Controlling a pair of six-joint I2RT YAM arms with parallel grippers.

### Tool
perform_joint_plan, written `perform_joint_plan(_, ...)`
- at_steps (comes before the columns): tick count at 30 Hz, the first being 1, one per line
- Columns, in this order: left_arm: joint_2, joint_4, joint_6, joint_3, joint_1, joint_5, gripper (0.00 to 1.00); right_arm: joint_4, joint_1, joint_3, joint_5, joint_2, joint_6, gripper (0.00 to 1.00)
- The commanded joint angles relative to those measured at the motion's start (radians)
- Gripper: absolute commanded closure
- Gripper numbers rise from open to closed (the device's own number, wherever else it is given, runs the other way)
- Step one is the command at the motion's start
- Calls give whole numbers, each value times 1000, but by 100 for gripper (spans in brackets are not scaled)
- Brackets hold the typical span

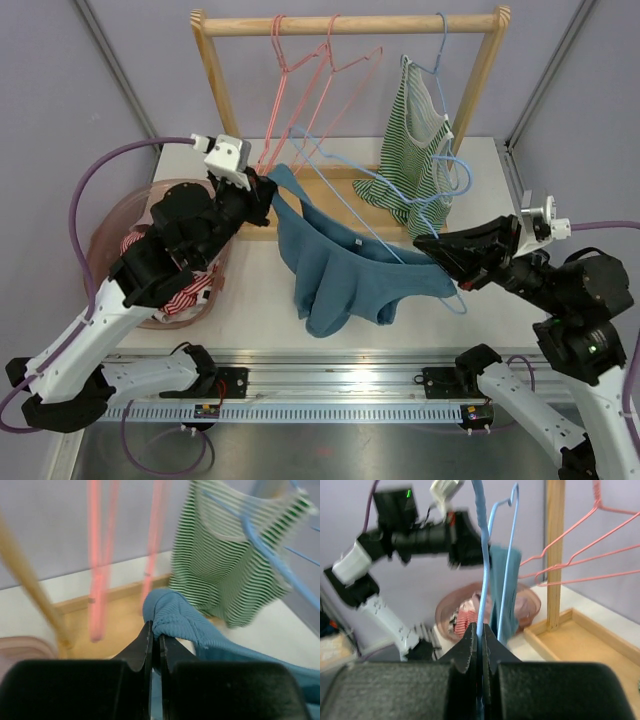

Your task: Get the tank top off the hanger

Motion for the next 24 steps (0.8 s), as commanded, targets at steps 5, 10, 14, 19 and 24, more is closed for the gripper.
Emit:
perform_joint_plan(5,-143,251,-125,-291,-30,518,100,852,-3,-247,348,32,256,100)
perform_joint_plan(10,-177,304,-152,-448,-70,564,100,1188,-3,-382,537,116,301,100)
perform_joint_plan(14,-161,178,-160,-486,-85,419,100,842,-3,-246,534,139,190,100)
perform_joint_plan(19,-124,146,-180,-528,-113,356,100,886,-3,-330,579,116,81,100)
perform_joint_plan(24,-78,113,-202,-569,-129,351,100,1266,-3,-605,546,41,58,100)
